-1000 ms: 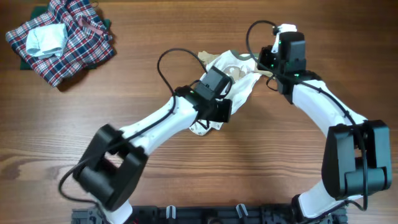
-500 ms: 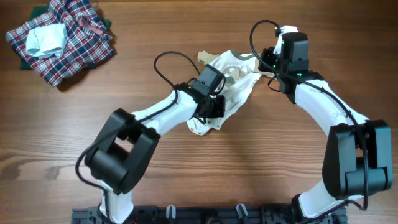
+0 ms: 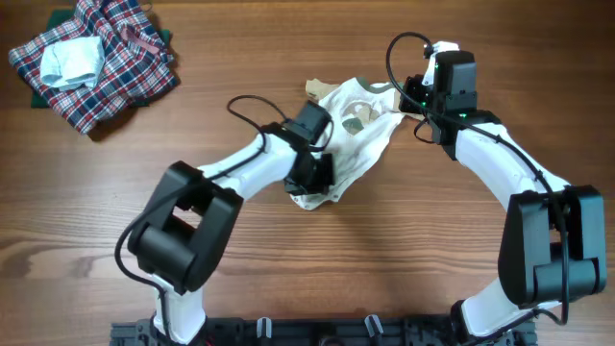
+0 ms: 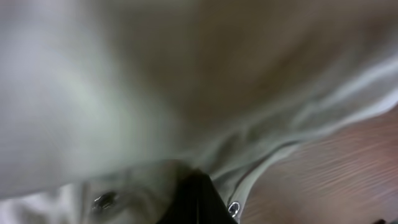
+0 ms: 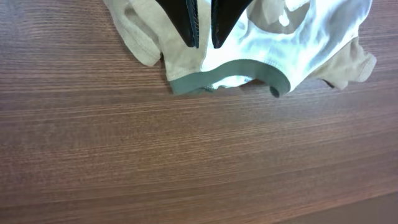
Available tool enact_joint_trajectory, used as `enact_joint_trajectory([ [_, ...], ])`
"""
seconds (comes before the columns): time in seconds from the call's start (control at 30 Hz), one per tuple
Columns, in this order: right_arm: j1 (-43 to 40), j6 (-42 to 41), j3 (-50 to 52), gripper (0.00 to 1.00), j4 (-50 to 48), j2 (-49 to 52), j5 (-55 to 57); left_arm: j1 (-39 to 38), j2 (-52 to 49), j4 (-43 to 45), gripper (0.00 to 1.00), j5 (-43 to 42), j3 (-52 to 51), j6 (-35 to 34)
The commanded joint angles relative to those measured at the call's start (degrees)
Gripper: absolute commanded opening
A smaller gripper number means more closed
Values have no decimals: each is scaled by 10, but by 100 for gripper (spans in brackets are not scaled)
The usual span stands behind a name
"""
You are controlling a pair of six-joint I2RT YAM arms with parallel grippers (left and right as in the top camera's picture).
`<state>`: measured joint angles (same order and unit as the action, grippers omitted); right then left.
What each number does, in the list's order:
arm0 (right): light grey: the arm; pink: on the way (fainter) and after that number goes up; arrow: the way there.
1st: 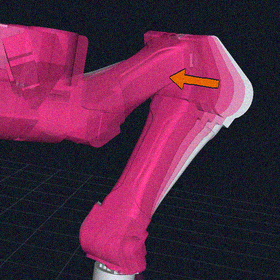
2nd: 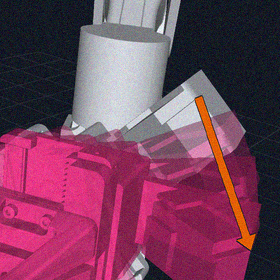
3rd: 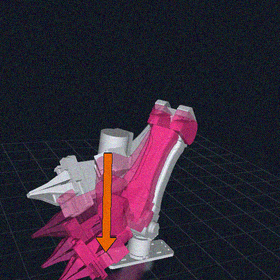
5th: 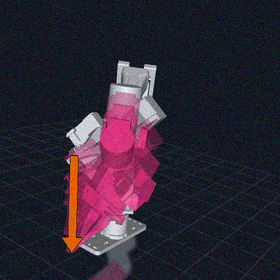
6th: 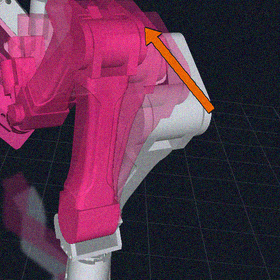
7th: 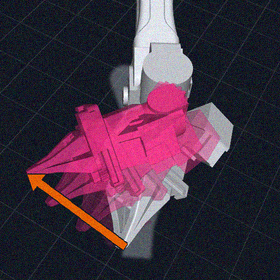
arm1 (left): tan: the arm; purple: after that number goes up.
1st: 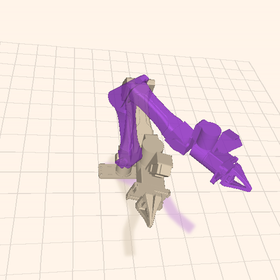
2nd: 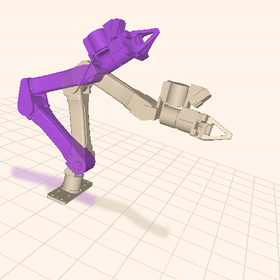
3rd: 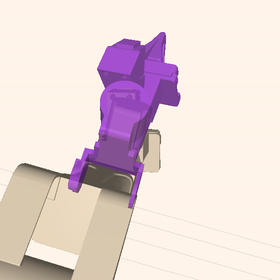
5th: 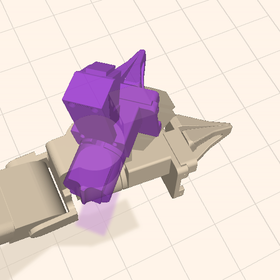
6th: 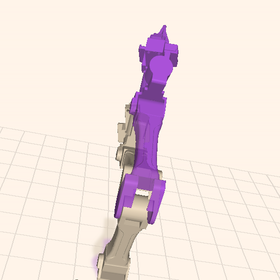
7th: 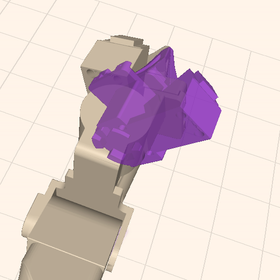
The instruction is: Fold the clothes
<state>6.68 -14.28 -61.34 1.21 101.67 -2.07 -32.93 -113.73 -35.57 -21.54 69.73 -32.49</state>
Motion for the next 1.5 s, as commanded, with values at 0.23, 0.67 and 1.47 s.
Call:
enact_joint_trajectory([
  [0.23,-2,-9,-7,8,10,-17,-10,116,-4,-175,4,33,3,23],
  [0.67,-2,-7,-7,9,10,-16,-154,236,-4,-272,15,193,3,23],
  [1.47,146,160,-7,4,108,40,-226,248,-4,-234,20,193,3,51],
])
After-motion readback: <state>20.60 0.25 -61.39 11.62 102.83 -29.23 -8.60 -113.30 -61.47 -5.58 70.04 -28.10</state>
